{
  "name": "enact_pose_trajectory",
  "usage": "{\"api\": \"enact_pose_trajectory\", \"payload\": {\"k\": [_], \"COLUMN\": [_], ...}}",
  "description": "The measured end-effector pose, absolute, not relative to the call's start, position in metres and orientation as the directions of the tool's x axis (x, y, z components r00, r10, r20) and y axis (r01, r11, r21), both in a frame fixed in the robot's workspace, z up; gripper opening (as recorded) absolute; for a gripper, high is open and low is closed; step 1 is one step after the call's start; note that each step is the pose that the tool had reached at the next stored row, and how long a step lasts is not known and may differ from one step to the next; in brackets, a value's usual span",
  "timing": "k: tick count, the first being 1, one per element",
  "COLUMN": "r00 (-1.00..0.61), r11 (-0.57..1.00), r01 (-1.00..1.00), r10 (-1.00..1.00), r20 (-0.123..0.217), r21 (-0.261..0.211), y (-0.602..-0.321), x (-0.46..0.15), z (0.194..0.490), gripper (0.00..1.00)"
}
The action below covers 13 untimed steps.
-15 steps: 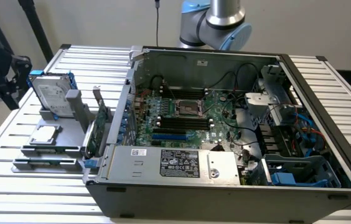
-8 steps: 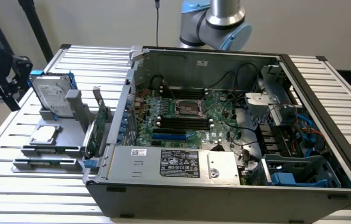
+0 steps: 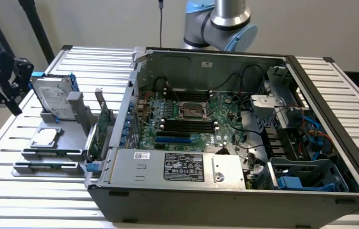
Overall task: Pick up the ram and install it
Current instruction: 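Pick up the ram and move it above insertion slot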
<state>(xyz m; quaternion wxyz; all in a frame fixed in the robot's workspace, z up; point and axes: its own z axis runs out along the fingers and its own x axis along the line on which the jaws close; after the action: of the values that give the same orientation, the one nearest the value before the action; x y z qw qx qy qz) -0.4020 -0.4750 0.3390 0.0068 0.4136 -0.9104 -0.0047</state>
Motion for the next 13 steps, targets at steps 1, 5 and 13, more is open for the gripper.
{"api": "enact_pose_trajectory", "payload": {"k": [1, 5, 13], "r00": [-0.644, -0.587, -0.463], "r11": [0.645, 0.587, 0.463], "r01": [-0.764, -0.81, -0.886], "r10": [-0.765, -0.81, -0.886], "r20": [0.008, 0.008, 0.008], "r21": [0.014, 0.014, 0.014], "y": [-0.475, -0.475, -0.475], "x": [-0.402, -0.402, -0.402], "z": [0.3385, 0.3367, 0.334], "gripper": [0.11, 0.11, 0.11]}}
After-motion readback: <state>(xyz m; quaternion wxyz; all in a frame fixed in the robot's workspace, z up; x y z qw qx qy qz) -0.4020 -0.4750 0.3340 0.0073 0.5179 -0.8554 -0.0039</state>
